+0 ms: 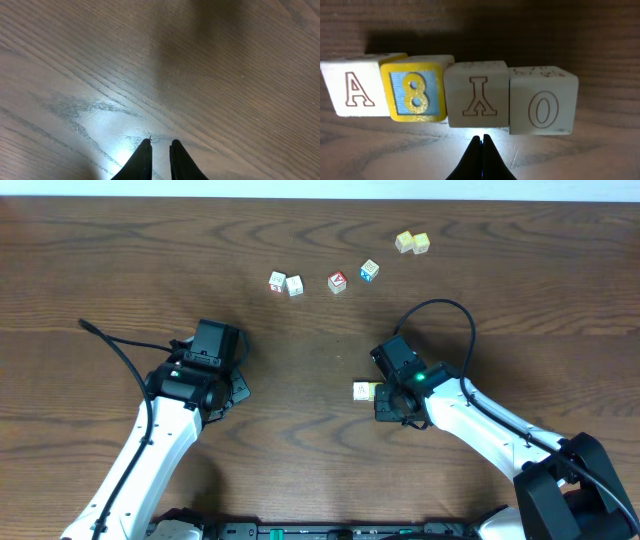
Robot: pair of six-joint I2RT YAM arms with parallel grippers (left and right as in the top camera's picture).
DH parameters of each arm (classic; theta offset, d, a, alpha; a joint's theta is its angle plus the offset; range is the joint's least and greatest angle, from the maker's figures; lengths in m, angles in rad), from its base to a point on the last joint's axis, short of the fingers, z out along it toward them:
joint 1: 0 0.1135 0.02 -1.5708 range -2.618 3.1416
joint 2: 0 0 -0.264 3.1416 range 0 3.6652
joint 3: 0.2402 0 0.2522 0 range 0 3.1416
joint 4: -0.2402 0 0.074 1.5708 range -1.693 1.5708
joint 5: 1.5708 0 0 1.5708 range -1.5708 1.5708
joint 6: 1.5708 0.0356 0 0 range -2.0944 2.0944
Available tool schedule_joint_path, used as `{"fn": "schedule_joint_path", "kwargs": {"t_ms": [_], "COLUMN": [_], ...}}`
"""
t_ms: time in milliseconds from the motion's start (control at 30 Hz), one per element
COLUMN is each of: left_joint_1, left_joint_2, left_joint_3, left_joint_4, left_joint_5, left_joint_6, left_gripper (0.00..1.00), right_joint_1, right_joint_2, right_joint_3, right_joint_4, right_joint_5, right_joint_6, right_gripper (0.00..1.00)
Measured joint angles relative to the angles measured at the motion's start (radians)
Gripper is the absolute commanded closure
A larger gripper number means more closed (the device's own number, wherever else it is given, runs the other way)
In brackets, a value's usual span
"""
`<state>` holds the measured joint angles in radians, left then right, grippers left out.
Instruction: Lift 4 blocks
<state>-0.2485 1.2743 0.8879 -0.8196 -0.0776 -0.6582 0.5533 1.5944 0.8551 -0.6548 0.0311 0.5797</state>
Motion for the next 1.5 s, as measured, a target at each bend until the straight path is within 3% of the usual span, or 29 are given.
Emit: {"fn": "schedule_joint_path", "kwargs": {"t_ms": [1500], "left_joint_1": [0.0], "left_joint_2": [0.0], "left_joint_3": [0.0], "left_joint_4": [0.01], "left_joint_5": [0.0], "left_joint_6": [0.0], "left_gripper": [0.86], "right_joint_1": [0.0], "right_joint_2": [0.0], "right_joint_3": [0.0], "right_joint_4": [0.037], "right_joint_5": [0.021], "right_joint_6": [0.0], "right_gripper": [0.99]}}
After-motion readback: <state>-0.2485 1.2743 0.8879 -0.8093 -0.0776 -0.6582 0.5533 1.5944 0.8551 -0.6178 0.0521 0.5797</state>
